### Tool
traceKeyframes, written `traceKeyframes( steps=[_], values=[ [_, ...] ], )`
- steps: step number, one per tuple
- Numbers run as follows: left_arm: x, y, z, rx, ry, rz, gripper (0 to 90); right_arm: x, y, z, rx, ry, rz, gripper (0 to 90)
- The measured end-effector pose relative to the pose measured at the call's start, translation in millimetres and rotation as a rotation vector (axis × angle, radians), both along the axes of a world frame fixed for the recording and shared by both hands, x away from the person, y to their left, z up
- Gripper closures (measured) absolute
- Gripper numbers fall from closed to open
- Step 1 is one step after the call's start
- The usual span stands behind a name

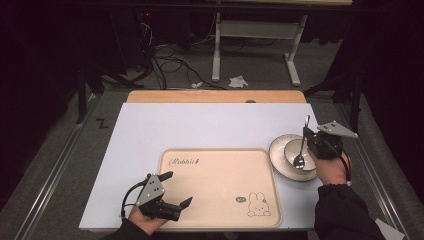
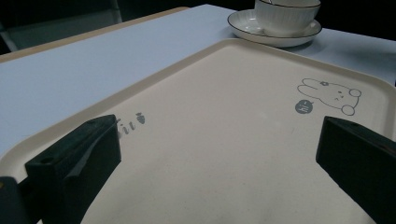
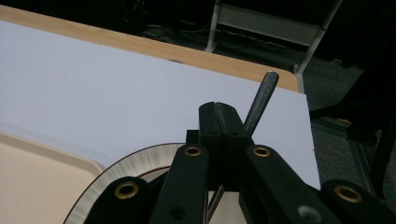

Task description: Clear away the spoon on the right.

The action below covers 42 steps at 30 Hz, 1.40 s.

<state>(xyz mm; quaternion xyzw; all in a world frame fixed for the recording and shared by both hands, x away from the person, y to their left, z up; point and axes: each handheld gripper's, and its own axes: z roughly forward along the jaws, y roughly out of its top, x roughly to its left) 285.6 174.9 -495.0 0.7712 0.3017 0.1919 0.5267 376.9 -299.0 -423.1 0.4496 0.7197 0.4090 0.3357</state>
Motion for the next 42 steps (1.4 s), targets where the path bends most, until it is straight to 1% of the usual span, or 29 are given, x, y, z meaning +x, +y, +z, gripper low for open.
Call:
traceKeyframes(
  steps=[1,2,5,7,12,14,15,16,18,21,24,25,27,33,34,38,39,41,42],
  values=[
    [-0.1,-0.2,0.0,0.001,0.0,-0.001,0.5,8.7,-0.3,2.5,-0.006,0.001,-0.013,90.0],
    [-0.1,-0.1,0.0,0.0,-0.001,-0.002,0.5,8.7,-0.3,2.5,-0.006,0.001,-0.013,90.0],
    [-0.2,0.2,0.1,-0.006,-0.002,0.001,0.5,21.0,-0.2,4.7,-0.026,0.008,-0.027,90.0],
    [-0.2,0.5,0.2,-0.009,-0.002,0.001,0.5,28.3,-0.6,5.5,-0.021,0.016,-0.038,90.0],
    [0.0,0.4,0.1,-0.01,-0.002,-0.001,0.5,43.5,-2.4,5.7,-0.036,0.026,-0.061,90.0],
    [0.2,0.4,0.1,-0.011,-0.002,-0.002,0.5,48.8,-4.1,6.3,-0.034,0.033,-0.073,90.0],
    [0.5,0.5,0.1,-0.01,-0.002,-0.003,0.5,54.3,-5.0,5.9,-0.028,0.047,-0.089,90.0],
    [0.5,0.5,0.1,-0.01,-0.002,-0.003,0.5,54.3,-5.0,5.9,-0.028,0.047,-0.089,90.0],
    [1.0,0.7,0.0,-0.01,-0.001,-0.004,0.5,59.8,-5.8,4.8,-0.036,0.06,-0.097,90.0],
    [0.9,0.8,-0.2,-0.01,0.001,-0.005,0.5,70.8,-4.9,-0.1,-0.065,0.076,-0.099,90.0],
    [0.9,1.0,-0.3,-0.01,0.0,-0.006,0.5,76.4,-3.1,-3.4,-0.071,0.09,-0.103,90.0],
    [0.9,1.1,-0.3,-0.011,0.001,-0.005,0.5,82.0,-1.6,-6.6,-0.091,0.101,-0.11,90.0],
    [1.1,1.4,-0.4,-0.012,0.002,-0.007,0.5,84.5,-0.9,-7.9,-0.094,0.11,-0.112,90.0],
    [1.7,2.6,-0.6,-0.015,0.003,-0.005,0.5,93.1,0.3,-10.3,-0.132,0.127,-0.13,90.0],
    [1.4,3.1,-0.3,-0.014,0.001,-0.004,0.5,93.4,-0.9,-8.9,-0.141,0.131,-0.136,90.0],
    [1.0,3.0,-0.1,-0.015,0.002,-0.006,0.6,92.1,-4.6,-8.2,-0.144,0.142,-0.149,90.0],
    [0.9,2.9,-0.2,-0.015,0.002,-0.006,0.6,91.9,-6.9,-8.4,-0.153,0.141,-0.151,90.0],
    [0.6,2.6,0.0,-0.013,0.001,-0.007,0.7,89.5,-12.3,-8.7,-0.147,0.162,-0.169,90.0],
    [0.6,2.5,0.0,-0.012,0.001,-0.007,0.7,88.9,-14.6,-9.2,-0.152,0.156,-0.166,90.0]
  ],
)
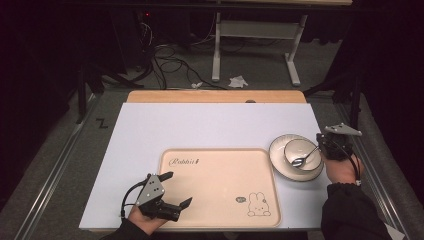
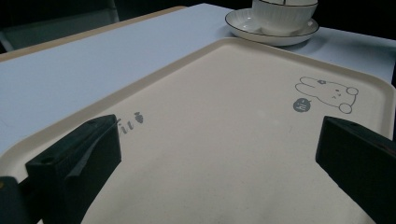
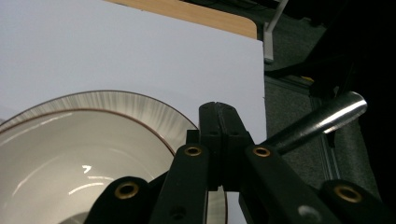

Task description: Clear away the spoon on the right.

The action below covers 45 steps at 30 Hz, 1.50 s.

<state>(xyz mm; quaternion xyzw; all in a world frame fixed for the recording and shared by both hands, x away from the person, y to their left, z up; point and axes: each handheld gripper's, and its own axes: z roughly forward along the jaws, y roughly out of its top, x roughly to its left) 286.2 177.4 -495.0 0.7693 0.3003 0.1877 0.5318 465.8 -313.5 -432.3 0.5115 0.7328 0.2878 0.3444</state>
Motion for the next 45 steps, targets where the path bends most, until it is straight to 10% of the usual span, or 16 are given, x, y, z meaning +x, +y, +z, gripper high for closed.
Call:
traceKeyframes(
  steps=[31,45],
  values=[
    [-0.9,-4.8,-0.4,0.011,0.001,-0.016,1.2,-79.9,-42.3,-14.2,0.032,-0.005,-0.058,90.0],
    [-2.1,-5.6,-0.8,0.012,-0.007,-0.022,1.3,-152.7,-18.6,-7.9,0.168,-0.185,0.105,90.0]
  ],
)
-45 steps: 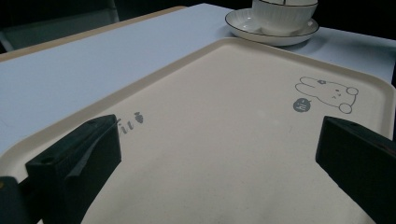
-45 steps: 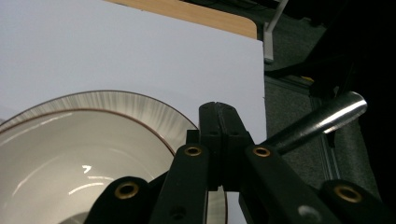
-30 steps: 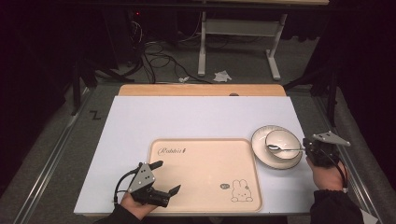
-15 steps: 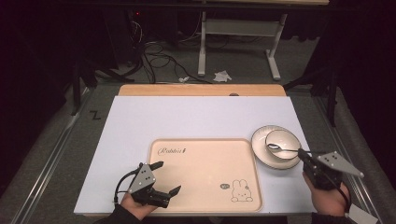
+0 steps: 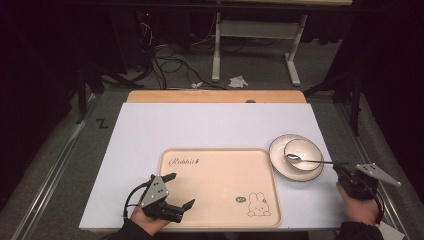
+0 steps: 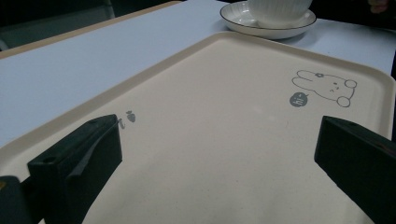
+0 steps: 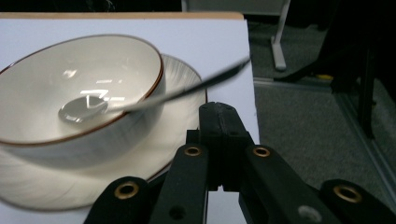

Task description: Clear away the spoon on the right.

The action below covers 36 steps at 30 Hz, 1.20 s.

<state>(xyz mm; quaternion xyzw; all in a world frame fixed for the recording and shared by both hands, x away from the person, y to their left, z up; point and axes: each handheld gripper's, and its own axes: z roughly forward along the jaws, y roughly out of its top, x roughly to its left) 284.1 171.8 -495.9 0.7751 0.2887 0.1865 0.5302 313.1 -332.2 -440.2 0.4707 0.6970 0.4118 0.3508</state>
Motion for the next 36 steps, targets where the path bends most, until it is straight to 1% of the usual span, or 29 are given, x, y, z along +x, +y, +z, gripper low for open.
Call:
traceKeyframes(
  steps=[1,2,3,5,6,7,8,11,12,13,14,15,16,17,18,19,22,23,24,25,26,27,28,29,30,31,32,33,36],
  values=[
    [0.0,-0.2,0.2,0.001,0.0,-0.002,1.3,-4.3,-0.9,-5.5,0.021,0.022,0.01,90.0],
    [0.0,-0.4,0.4,0.002,-0.002,-0.003,1.3,-6.4,-2.8,-10.3,0.035,0.054,0.024,90.0],
    [-0.1,-0.6,0.5,0.004,-0.004,-0.003,1.3,-7.7,-4.9,-14.4,0.028,0.079,0.027,90.0],
    [-0.4,-0.6,0.7,0.004,-0.003,-0.002,1.3,-7.5,-13.1,-23.0,-0.017,0.106,0.007,90.0],
    [-0.5,-0.9,0.7,0.003,-0.002,-0.002,1.3,-1.5,-29.3,-31.4,0.039,0.146,-0.04,90.0],
    [-0.4,-1.2,0.6,0.005,-0.002,-0.001,1.3,-1.5,-29.3,-31.4,0.039,0.146,-0.04,90.0],
    [-0.1,-1.6,0.4,0.008,-0.002,0.0,1.4,2.7,-37.5,-34.5,0.065,0.154,-0.065,90.0],
    [0.9,-2.9,-0.4,0.016,0.0,0.0,1.4,18.9,-55.6,-39.2,0.08,0.128,-0.124,90.0],
    [1.1,-3.4,-1.2,0.019,0.006,0.0,1.4,29.4,-62.9,-39.8,0.091,0.089,-0.147,90.0],
    [1.1,-3.4,-1.2,0.019,0.006,0.0,1.4,29.4,-62.9,-39.8,0.091,0.089,-0.147,90.0],
    [1.2,-3.6,-1.8,0.024,0.006,-0.002,1.5,36.3,-64.2,-38.9,0.086,0.064,-0.148,90.0],
    [1.2,-3.6,-1.8,0.024,0.006,-0.002,1.4,36.3,-64.2,-38.9,0.086,0.064,-0.148,90.0],
    [1.2,-3.5,-1.9,0.024,0.005,-0.001,1.5,39.5,-61.2,-37.7,0.069,0.044,-0.124,90.0],
    [1.2,-3.4,-2.0,0.024,0.006,-0.001,1.5,39.5,-61.2,-37.7,0.069,0.044,-0.124,90.0],
    [1.3,-3.2,-2.1,0.025,0.006,0.0,1.5,39.4,-58.7,-37.3,0.069,0.038,-0.112,90.0],
    [1.2,-3.1,-2.2,0.026,0.006,0.0,1.5,38.2,-56.1,-37.0,0.073,0.037,-0.102,90.0],
    [0.5,-3.0,-1.9,0.026,0.004,-0.002,1.8,32.6,-50.8,-35.0,0.057,0.019,-0.065,90.0],
    [0.2,-3.3,-1.9,0.027,0.004,-0.003,1.8,27.7,-48.6,-34.0,0.056,0.013,-0.048,90.0],
    [0.0,-3.4,-1.7,0.03,0.004,-0.007,1.8,27.7,-48.6,-34.0,0.056,0.013,-0.048,90.0],
    [-0.2,-4.0,-1.7,0.03,0.003,-0.008,1.9,22.6,-45.7,-33.4,0.052,0.009,-0.032,90.0],
    [-0.4,-4.6,-1.6,0.031,0.003,-0.011,1.9,22.6,-45.7,-33.4,0.052,0.009,-0.032,90.0],
    [-0.6,-5.0,-1.5,0.034,0.002,-0.013,1.9,19.9,-44.4,-33.1,0.049,0.009,-0.021,90.0],
    [-0.9,-5.4,-1.4,0.033,0.001,-0.014,1.9,14.2,-40.9,-32.9,0.044,0.008,-0.005,90.0],
    [-1.1,-5.4,-1.1,0.034,0.001,-0.016,1.9,14.2,-40.9,-32.9,0.044,0.008,-0.005,90.0],
    [-1.2,-5.5,-1.0,0.034,-0.001,-0.016,1.9,7.8,-36.2,-31.7,0.038,0.01,0.008,89.8],
    [-1.3,-5.3,-0.8,0.031,-0.002,-0.017,1.9,7.8,-36.2,-31.7,0.038,0.01,0.008,89.8],
    [-1.3,-5.0,-0.6,0.03,-0.003,-0.016,1.9,5.4,-34.3,-30.6,0.032,0.003,0.02,88.3],
    [-1.4,-4.7,-0.4,0.029,-0.004,-0.015,1.9,2.8,-31.2,-29.4,0.036,0.0,0.027,87.3],
    [-1.7,-4.3,-0.1,0.026,-0.003,-0.017,2.0,-1.7,-22.2,-27.0,0.023,-0.004,0.056,82.3]
  ],
)
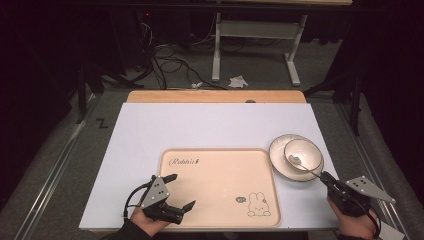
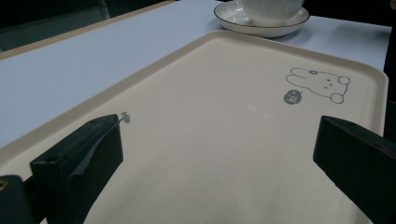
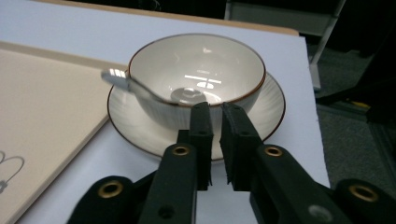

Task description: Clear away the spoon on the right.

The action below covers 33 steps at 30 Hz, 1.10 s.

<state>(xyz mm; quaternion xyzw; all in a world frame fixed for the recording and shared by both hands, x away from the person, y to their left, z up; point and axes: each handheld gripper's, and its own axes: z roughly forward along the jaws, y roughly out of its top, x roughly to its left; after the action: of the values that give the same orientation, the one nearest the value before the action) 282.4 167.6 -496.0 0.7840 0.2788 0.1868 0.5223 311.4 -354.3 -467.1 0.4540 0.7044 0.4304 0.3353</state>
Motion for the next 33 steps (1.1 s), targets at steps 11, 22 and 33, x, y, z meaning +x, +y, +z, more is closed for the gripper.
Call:
traceKeyframes(
  steps=[11,22,33],
  values=[
    [0.7,-0.4,-0.4,0.003,0.001,-0.004,2.1,-8.2,0.9,1.9,0.01,0.017,-0.025,60.8],
    [0.4,-0.6,-0.2,0.002,0.0,-0.004,2.3,-16.5,-0.7,-3.7,0.038,0.077,0.01,55.6],
    [0.8,-1.5,-0.5,0.003,0.003,-0.008,2.3,-14.3,19.5,1.1,0.045,0.057,0.006,70.1]
  ],
)
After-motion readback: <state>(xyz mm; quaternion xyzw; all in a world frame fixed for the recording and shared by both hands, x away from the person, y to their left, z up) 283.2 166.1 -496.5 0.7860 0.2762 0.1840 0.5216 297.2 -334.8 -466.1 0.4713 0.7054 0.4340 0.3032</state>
